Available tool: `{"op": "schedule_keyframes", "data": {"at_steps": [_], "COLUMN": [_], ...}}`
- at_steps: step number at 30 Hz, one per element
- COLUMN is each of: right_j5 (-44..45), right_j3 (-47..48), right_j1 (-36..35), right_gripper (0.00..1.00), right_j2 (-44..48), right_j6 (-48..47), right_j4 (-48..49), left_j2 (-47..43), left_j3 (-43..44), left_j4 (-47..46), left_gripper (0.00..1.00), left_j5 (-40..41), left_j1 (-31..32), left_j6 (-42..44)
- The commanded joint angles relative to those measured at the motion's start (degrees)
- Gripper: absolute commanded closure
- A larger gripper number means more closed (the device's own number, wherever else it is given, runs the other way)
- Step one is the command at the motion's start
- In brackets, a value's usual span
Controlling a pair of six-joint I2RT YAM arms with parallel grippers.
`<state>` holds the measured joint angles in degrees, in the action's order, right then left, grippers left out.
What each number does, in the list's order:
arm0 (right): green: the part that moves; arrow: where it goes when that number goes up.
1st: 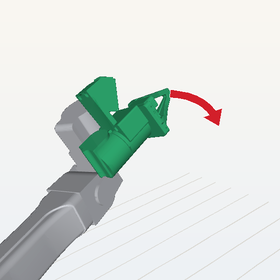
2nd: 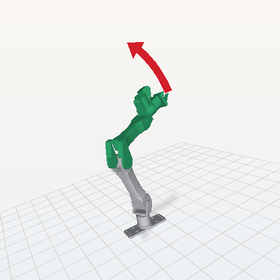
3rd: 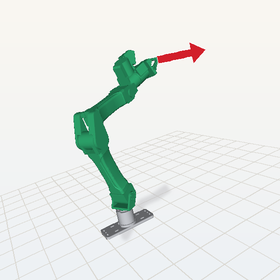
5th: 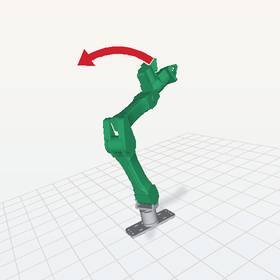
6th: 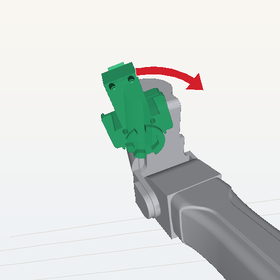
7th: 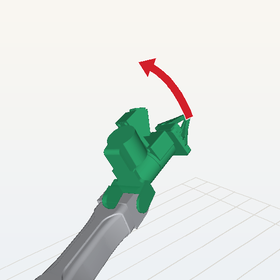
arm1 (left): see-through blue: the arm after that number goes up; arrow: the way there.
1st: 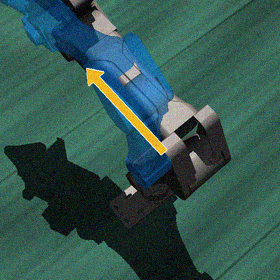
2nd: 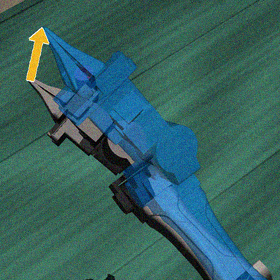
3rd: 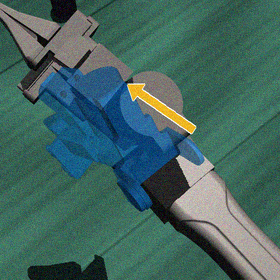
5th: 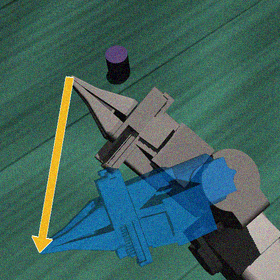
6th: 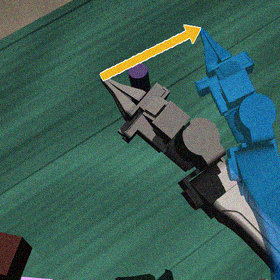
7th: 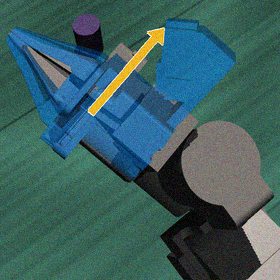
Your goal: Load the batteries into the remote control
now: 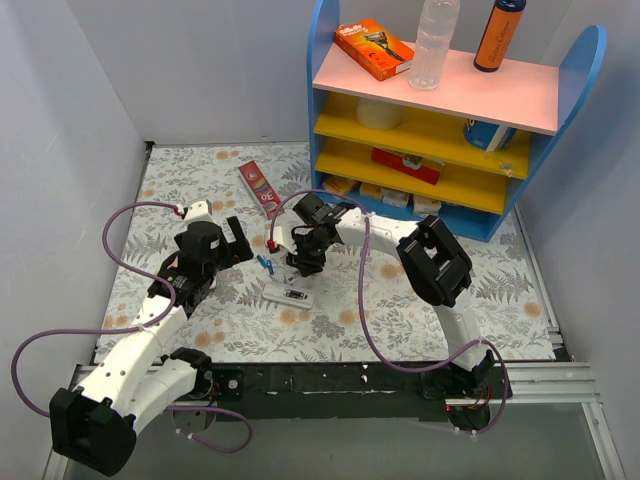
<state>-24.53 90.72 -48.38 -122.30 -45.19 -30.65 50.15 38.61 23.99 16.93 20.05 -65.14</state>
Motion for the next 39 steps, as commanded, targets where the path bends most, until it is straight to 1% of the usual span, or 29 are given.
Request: {"op": "schedule_keyframes", "data": {"at_steps": [1, 2, 4, 9, 11, 14, 15, 20, 23, 25, 27, 31, 32, 33, 34, 35, 36, 37, 39], "right_j5": [-1.5, -1.2, -0.4, 1.9, 2.5, 3.9, 4.6, 7.0, 8.7, 10.0, 11.6, 11.5, 11.4, 10.9, 10.7, 10.1, 9.4, 8.9, 8.4], "right_j3": [0.6, 0.3, -1.2, -5.9, -7.9, -8.9, -9.0, -7.8, -7.9, -8.7, -8.9, -8.9, -8.7, -8.7, -8.7, -8.9, -9.2, -9.3, -9.9], "right_j1": [0.1, 0.1, 0.1, 0.1, 0.1, 0.1, 0.2, 0.1, 0.1, 0.1, 0.1, 0.1, 0.1, 0.1, 0.1, 0.1, 0.1, 0.1, 0.1], "right_gripper": [0.64, 0.65, 0.72, 0.74, 0.78, 0.79, 0.82, 0.84, 0.84, 0.84, 0.82, 0.78, 0.76, 0.7, 0.65, 0.64, 0.58, 0.55, 0.54], "right_j2": [-0.4, 0.0, 1.1, 6.1, 7.8, 10.8, 12.2, 15.1, 16.8, 17.8, 17.7, 16.0, 15.1, 14.6, 14.1, 13.2, 12.9, 12.7, 12.1], "right_j6": [1.0, 1.2, 1.9, 4.1, 5.8, 9.2, 9.9, 18.0, 21.8, 22.6, 22.9, 21.6, 21.1, 21.0, 20.7, 20.5, 20.5, 20.2, 19.9], "right_j4": [-4.2, -4.3, -4.5, -3.2, -2.7, -2.4, -2.8, -4.2, -4.9, -4.4, -4.3, -3.2, -3.0, -2.8, -2.4, -2.0, -1.5, -1.2, -0.4], "left_j2": [-0.2, -0.2, -0.2, -0.3, -0.4, -0.4, -0.5, -0.7, -0.9, -1.0, -1.2, -1.5, -1.7, -1.7, -1.7, -1.7, -1.6, -1.6, -1.6], "left_j3": [-0.5, -0.5, -0.5, -0.5, -0.6, -0.6, -0.6, -0.6, -0.6, -0.6, -0.6, -0.7, -0.7, -0.8, -0.7, -0.8, -0.8, -0.8, -0.8], "left_j4": [-0.1, -0.1, -0.2, -0.2, -0.2, -0.1, 0.0, 0.2, 0.4, 0.4, 0.4, 0.4, 0.4, 0.6, 0.5, 0.4, 0.5, 0.4, 0.3], "left_gripper": [0.02, 0.02, 0.02, 0.02, 0.02, 0.02, 0.02, 0.02, 0.02, 0.02, 0.02, 0.02, 0.02, 0.02, 0.02, 0.02, 0.02, 0.02, 0.02], "left_j5": [0.9, 0.8, 0.8, 0.7, 0.7, 0.9, 1.0, 1.7, 1.9, 1.9, 1.7, 1.6, 1.5, 1.4, 1.4, 1.4, 1.4, 1.2, 1.0], "left_j1": [0.2, 0.2, 0.2, 0.2, 0.2, 0.2, 0.2, 0.2, 0.2, 0.2, 0.2, 0.2, 0.2, 0.2, 0.2, 0.2, 0.2, 0.2, 0.2], "left_j6": [0.8, 0.8, 0.8, 0.8, 0.8, 0.7, 0.7, 0.3, 0.1, 0.0, 0.0, -0.1, -0.2, -0.2, -0.2, -0.2, -0.2, -0.2, -0.2]}}
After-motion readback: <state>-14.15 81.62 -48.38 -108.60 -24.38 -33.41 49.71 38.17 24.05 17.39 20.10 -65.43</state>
